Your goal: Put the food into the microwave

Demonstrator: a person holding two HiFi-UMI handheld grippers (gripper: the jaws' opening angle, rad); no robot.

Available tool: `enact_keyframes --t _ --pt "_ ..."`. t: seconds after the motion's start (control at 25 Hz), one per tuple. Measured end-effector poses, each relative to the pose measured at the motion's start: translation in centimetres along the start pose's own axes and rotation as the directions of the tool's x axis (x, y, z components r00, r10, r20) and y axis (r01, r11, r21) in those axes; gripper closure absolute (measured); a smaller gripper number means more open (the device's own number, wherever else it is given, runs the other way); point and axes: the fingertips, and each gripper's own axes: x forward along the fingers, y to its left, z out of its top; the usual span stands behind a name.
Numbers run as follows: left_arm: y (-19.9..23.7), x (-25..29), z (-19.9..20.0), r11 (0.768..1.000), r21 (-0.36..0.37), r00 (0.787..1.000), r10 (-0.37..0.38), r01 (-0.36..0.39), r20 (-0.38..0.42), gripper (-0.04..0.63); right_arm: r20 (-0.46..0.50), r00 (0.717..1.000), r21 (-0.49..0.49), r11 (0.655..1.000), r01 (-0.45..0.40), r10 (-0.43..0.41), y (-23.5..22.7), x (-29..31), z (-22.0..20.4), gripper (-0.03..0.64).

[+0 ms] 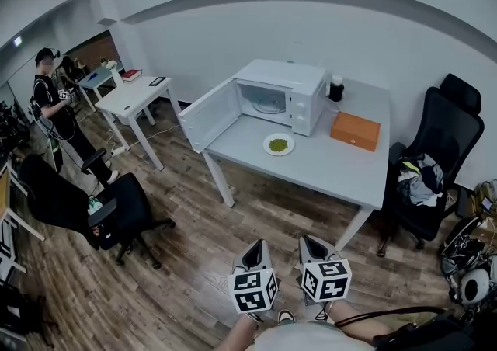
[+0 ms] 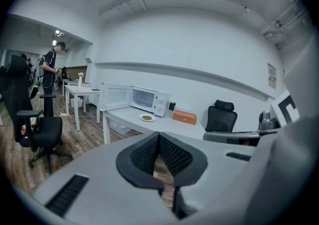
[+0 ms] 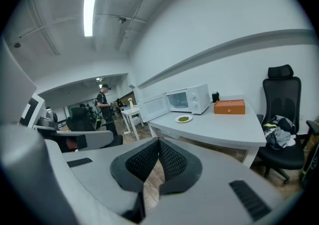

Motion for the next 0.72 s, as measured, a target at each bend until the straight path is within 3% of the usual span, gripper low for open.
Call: enact_keyframes --t 0.72 --pt "2.5 5.8 1.1 0.999 -0.013 0.999 0.043 -0.043 -0.033 0.594 -0.035 0.999 0.007 0.999 -0.036 0.036 -1.9 6.4 1.3 0.600"
